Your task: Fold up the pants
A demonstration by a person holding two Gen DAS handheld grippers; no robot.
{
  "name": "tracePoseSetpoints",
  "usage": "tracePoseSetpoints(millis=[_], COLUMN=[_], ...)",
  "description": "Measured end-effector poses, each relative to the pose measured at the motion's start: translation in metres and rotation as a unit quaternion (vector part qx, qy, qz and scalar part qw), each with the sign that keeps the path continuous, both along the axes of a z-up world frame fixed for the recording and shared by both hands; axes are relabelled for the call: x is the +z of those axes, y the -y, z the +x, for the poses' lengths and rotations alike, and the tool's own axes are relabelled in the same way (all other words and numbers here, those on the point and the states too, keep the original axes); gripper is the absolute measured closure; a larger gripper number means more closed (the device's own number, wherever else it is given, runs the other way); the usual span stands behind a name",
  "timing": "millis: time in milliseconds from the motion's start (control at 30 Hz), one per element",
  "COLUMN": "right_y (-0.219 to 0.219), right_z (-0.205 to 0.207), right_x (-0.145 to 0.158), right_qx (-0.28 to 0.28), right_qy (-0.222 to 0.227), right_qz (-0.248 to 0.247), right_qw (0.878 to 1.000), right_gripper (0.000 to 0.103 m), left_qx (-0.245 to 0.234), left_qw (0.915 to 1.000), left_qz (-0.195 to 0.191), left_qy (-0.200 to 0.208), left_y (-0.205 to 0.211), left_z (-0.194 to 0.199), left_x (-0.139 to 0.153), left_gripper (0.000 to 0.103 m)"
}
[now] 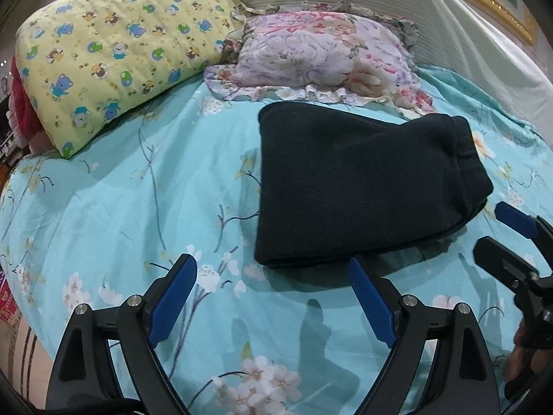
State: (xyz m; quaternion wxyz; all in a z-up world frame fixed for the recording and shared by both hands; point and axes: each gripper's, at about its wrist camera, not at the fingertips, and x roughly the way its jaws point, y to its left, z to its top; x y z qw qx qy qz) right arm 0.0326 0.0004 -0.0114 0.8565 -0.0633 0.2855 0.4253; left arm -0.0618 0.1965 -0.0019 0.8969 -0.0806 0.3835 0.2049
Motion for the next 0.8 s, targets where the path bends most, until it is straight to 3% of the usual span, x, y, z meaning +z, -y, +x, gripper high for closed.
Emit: tracePoseSetpoints(millis=[800], right_y=[0.005], right_z=[0.007], right_x=[-0.02], right_qx=[-0.008], right_qy=[-0.016], right_qz=[-0.003], right_qw=[1.0], right_gripper=[0.005], left_qx=[-0.012], left_qw=[0.9999], left_qz=[0.003], left_qy=[-0.002], left_y=[0.01], left_z=[0.005], left_x=[-0.013], left_gripper=[0.013])
